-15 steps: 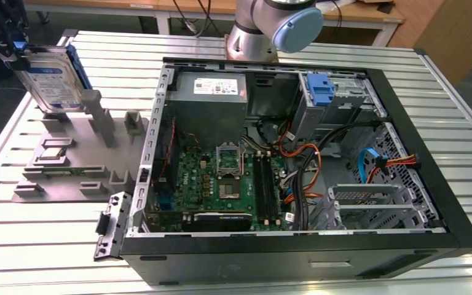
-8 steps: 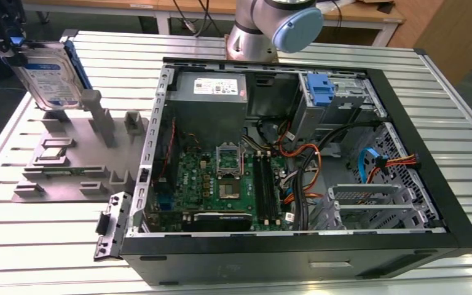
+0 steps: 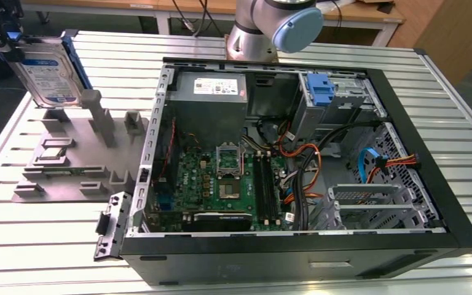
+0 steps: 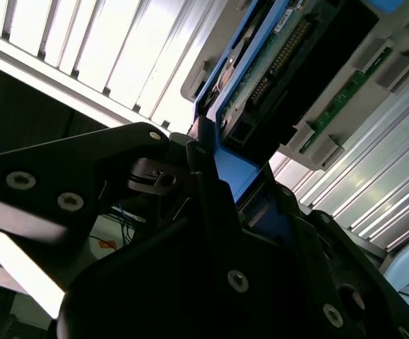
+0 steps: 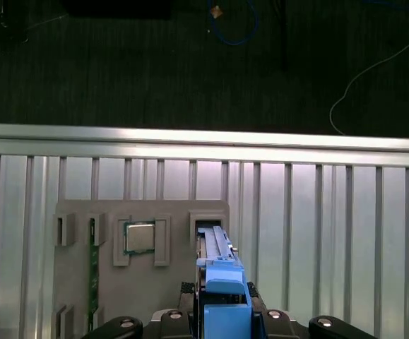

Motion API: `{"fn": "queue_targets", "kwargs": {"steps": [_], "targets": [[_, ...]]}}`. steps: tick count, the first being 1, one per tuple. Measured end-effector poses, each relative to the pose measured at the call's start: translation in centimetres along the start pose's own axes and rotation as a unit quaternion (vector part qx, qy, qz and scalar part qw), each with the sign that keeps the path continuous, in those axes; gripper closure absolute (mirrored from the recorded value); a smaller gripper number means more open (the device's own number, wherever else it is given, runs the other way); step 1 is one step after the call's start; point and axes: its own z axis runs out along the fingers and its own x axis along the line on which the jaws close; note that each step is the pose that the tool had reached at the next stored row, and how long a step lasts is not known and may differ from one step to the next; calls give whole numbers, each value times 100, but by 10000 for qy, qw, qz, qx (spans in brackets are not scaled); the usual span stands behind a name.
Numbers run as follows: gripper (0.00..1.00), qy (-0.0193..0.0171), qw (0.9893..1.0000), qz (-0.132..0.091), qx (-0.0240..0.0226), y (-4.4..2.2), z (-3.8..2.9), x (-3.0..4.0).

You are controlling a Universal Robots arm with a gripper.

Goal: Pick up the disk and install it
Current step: 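Pick up the disk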

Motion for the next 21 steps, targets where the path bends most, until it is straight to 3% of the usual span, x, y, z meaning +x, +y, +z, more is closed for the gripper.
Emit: {"fn": "queue_targets", "kwargs": {"steps": [21], "targets": [[64,0,10000,0,0,1,-47,-2]]}}
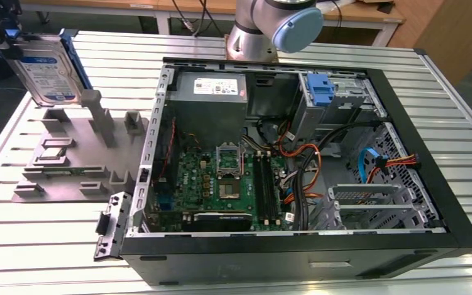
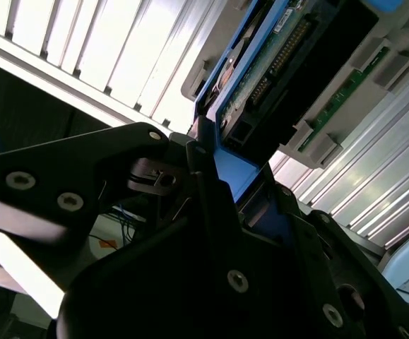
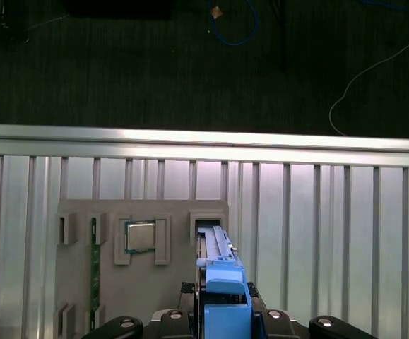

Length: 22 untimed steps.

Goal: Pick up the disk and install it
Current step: 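Pick up the disk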

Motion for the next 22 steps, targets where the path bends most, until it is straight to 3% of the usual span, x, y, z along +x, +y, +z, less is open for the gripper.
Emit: {"fn": "queue_targets", "kwargs": {"steps": [22], "targets": [[64,0,10000,0,1,1,-92,-5]]}}
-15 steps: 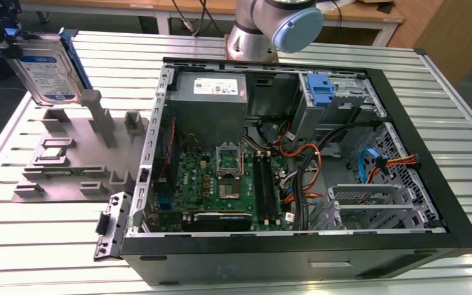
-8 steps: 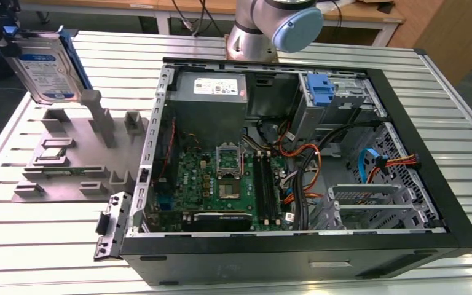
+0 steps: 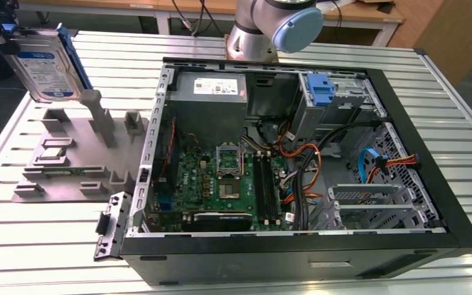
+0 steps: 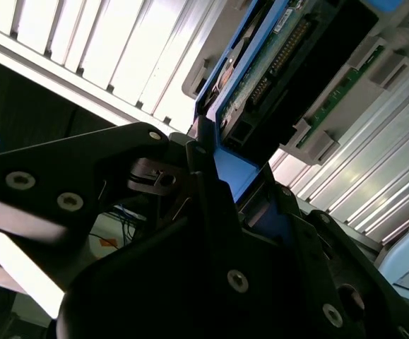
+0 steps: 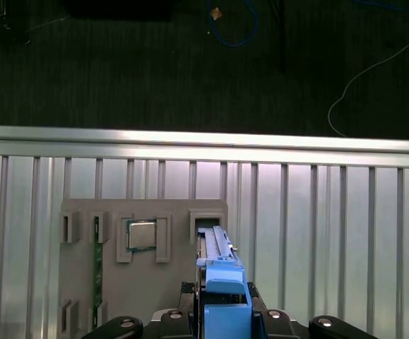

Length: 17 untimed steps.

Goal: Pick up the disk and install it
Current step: 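Pick up the disk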

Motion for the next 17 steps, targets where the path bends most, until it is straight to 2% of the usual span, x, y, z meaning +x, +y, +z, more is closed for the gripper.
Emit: {"fn": "queue_targets", "kwargs": {"steps": [13,17], "targets": [[64,0,10000,0,0,1,-28,-1],[64,0,10000,0,0,1,-58,-3]]}}
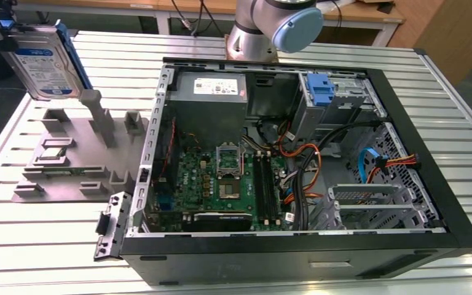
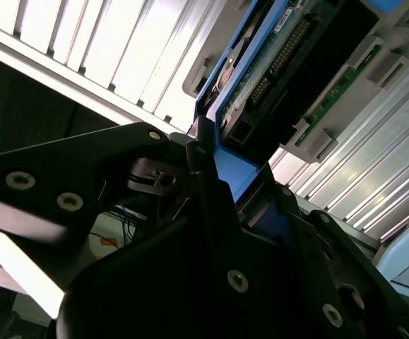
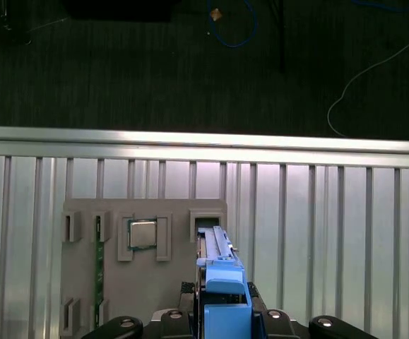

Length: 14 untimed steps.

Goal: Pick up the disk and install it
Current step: 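Pick up the disk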

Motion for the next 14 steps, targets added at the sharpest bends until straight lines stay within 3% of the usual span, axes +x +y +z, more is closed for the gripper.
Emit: {"fn": "queue_targets", "kwargs": {"steps": [14], "targets": [[64,0,10000,0,0,1,-39,-2]]}}
